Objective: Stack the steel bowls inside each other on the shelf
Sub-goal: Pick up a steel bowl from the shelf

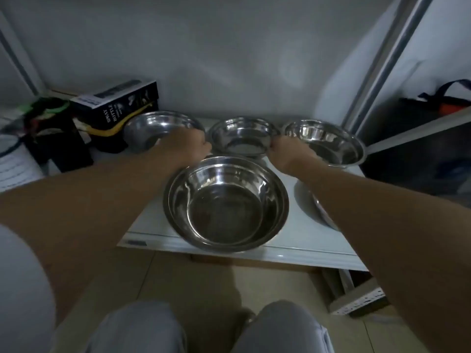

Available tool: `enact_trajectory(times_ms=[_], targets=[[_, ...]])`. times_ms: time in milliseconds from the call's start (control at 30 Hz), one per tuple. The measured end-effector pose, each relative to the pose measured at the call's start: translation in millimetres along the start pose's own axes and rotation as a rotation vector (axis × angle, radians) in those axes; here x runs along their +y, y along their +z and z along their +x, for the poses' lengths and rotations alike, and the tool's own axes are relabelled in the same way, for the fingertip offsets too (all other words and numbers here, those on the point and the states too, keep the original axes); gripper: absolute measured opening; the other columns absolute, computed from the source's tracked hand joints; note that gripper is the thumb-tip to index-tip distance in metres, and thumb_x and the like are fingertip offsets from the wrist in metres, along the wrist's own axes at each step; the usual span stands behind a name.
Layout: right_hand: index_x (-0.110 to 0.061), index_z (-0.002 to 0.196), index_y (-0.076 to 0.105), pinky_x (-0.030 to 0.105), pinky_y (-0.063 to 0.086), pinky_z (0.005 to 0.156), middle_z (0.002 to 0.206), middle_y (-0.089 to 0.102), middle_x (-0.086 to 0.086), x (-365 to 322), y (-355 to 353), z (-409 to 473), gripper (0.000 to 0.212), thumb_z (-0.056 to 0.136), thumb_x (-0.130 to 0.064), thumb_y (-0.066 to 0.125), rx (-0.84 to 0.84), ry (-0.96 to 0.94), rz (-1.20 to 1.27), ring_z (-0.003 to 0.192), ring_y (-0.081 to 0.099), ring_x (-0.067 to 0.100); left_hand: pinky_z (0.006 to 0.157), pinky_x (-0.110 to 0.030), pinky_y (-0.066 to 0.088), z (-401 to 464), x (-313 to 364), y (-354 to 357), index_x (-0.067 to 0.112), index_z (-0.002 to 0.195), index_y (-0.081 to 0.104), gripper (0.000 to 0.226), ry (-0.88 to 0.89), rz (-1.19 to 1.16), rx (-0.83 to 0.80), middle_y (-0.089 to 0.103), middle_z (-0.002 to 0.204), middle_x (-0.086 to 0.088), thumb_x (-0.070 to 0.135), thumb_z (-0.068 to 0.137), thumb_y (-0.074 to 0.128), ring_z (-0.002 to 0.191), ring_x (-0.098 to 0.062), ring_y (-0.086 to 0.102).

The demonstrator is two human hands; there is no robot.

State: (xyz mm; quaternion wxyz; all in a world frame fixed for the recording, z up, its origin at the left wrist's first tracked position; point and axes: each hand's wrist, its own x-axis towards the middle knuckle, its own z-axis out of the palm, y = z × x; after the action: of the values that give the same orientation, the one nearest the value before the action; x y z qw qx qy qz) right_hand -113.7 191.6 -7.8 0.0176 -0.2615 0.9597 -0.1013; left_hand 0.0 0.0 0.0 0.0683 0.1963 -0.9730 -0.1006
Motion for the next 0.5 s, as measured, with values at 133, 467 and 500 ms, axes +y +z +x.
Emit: enact_trajectory(times_ms=[133,467,500], targets=[[-0.009,0.111,0.062,0.049,0.054,0.089,0.111,0.066,0.014,18.8,2.7,11.0,0.031,0.094,-0.028,0.044,0.047,0.122,-0.019,0.106,0.063,0.036,0.092,-0.038,0.046,14.0,-4.7,17.0,0.011,0.11,0.063,0.035,-0.067,-0.046,-0.077,0.064,0.117,-0.015,0.034,0.091,0.044,0.108,-0.034,0.059],[-0.005,0.142,0.04,0.049,0.041,0.106,0.146,0.042,0.016,44.5,32.9,52.3,0.057,0.088,-0.009,0.059,0.053,0.233,-0.191,0.135,0.042,0.036,0.084,-0.041,0.051,47.6,-15.4,46.3,0.018,0.085,0.059,0.021,-0.036,-0.175,-0.07,0.066,0.087,-0.008,0.032,0.087,0.043,0.084,-0.029,0.062],[-0.005,0.141,0.042,0.049,0.04,0.106,0.145,0.044,0.017,47.4,34.4,55.7,0.056,0.088,-0.009,0.059,0.058,0.244,-0.218,0.134,0.042,0.036,0.083,-0.041,0.052,50.4,-13.6,49.0,0.017,0.082,0.058,0.019,-0.026,-0.19,-0.062,0.065,0.083,-0.008,0.029,0.087,0.044,0.083,-0.031,0.063]])
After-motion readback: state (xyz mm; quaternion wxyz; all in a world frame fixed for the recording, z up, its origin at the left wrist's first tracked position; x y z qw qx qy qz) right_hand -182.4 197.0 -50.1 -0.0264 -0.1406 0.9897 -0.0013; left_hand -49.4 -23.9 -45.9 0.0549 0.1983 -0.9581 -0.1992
